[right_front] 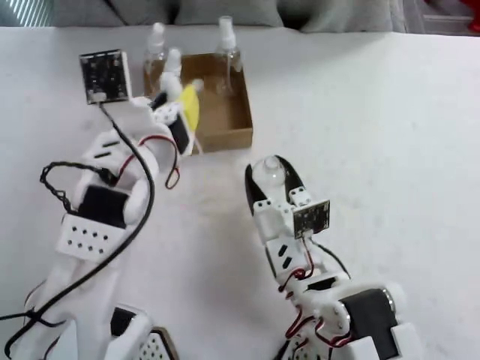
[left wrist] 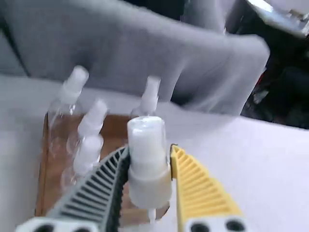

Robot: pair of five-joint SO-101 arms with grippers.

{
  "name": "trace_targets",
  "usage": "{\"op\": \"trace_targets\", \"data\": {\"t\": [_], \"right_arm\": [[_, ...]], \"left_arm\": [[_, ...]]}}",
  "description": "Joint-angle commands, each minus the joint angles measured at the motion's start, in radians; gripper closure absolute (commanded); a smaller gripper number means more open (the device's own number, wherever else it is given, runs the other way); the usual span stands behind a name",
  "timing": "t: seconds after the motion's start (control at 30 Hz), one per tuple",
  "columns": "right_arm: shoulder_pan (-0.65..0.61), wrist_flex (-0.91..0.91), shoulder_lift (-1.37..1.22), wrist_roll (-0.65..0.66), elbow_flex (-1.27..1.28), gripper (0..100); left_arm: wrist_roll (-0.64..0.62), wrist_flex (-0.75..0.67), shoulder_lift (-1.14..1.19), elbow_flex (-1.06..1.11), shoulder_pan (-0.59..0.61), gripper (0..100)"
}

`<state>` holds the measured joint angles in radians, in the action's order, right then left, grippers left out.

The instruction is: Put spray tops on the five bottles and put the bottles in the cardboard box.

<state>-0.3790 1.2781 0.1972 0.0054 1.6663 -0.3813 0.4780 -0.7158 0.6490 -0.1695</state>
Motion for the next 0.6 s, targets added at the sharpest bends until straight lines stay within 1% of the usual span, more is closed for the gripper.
{"op": "trace_targets", "data": {"t": [0.0, 0.1, 0.17, 0.23, 0.3, 0.37, 0.47, 0.57], "right_arm": [[-0.005, -0.001, -0.001, -0.006, 0.011, 98.3], [-0.002, -0.001, -0.001, -0.006, 0.011, 98.3], [-0.002, -0.001, -0.001, -0.006, 0.011, 98.3], [-0.002, -0.001, -0.001, -0.006, 0.011, 98.3], [0.001, -0.001, -0.001, -0.006, 0.011, 98.3], [0.002, -0.002, -0.001, -0.006, 0.011, 98.3], [0.002, -0.002, -0.001, -0.008, 0.011, 98.3], [-0.001, -0.002, -0.001, -0.008, 0.011, 98.3]], "left_arm": [[0.008, -0.17, -0.039, -0.051, -0.045, 98], [0.008, -0.255, -0.042, -0.06, -0.108, 98], [0.008, -0.267, -0.045, -0.081, -0.16, 98], [0.028, -0.218, -0.045, -0.124, -0.208, 98], [0.084, -0.149, -0.044, -0.167, -0.255, 98], [0.14, -0.109, -0.039, -0.201, -0.289, 98], [0.184, -0.121, -0.039, -0.215, -0.323, 98], [0.187, -0.135, -0.039, -0.212, -0.34, 98]]}}
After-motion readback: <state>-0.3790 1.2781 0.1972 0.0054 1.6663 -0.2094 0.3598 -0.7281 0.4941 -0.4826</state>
